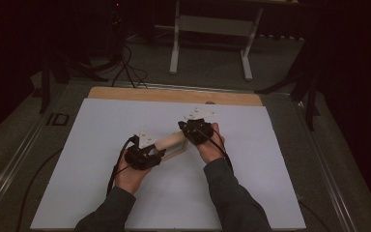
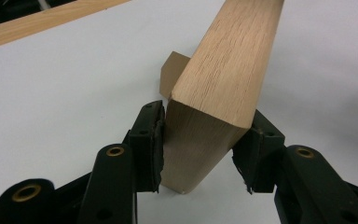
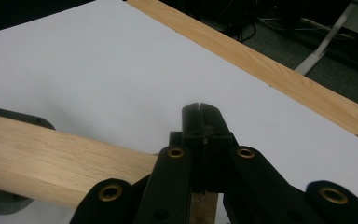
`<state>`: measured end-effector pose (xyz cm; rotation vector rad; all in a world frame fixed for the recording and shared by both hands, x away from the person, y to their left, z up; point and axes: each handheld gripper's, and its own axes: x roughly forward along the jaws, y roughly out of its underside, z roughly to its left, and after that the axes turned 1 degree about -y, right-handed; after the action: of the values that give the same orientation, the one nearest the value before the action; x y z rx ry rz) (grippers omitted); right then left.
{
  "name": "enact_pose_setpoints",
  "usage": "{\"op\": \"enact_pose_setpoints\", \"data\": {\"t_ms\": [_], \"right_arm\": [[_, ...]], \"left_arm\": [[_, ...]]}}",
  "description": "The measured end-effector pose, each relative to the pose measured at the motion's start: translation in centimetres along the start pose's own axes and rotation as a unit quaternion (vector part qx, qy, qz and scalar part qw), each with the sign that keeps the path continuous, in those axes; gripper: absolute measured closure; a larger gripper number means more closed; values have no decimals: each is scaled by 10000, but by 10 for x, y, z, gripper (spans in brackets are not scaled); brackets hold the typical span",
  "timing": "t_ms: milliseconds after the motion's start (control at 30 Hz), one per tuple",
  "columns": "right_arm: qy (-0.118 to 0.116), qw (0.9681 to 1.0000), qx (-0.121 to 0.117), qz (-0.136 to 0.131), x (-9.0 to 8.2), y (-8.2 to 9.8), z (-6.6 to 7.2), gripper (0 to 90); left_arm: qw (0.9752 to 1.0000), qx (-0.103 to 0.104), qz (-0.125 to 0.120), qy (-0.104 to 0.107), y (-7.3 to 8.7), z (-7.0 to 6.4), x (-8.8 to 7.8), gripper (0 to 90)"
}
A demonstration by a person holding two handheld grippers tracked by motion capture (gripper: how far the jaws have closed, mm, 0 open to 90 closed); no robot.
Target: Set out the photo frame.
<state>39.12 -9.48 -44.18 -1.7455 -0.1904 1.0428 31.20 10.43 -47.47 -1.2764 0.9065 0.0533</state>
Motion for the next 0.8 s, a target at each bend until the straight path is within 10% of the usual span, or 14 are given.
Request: {"op": "enact_pose_setpoints", "data": {"t_ms": [800], "right_arm": [[-105, 9998, -149, -10, -10, 5, 3, 864]], "left_arm": [[10000, -1, 1, -46, 1, 1, 2, 509]]}}
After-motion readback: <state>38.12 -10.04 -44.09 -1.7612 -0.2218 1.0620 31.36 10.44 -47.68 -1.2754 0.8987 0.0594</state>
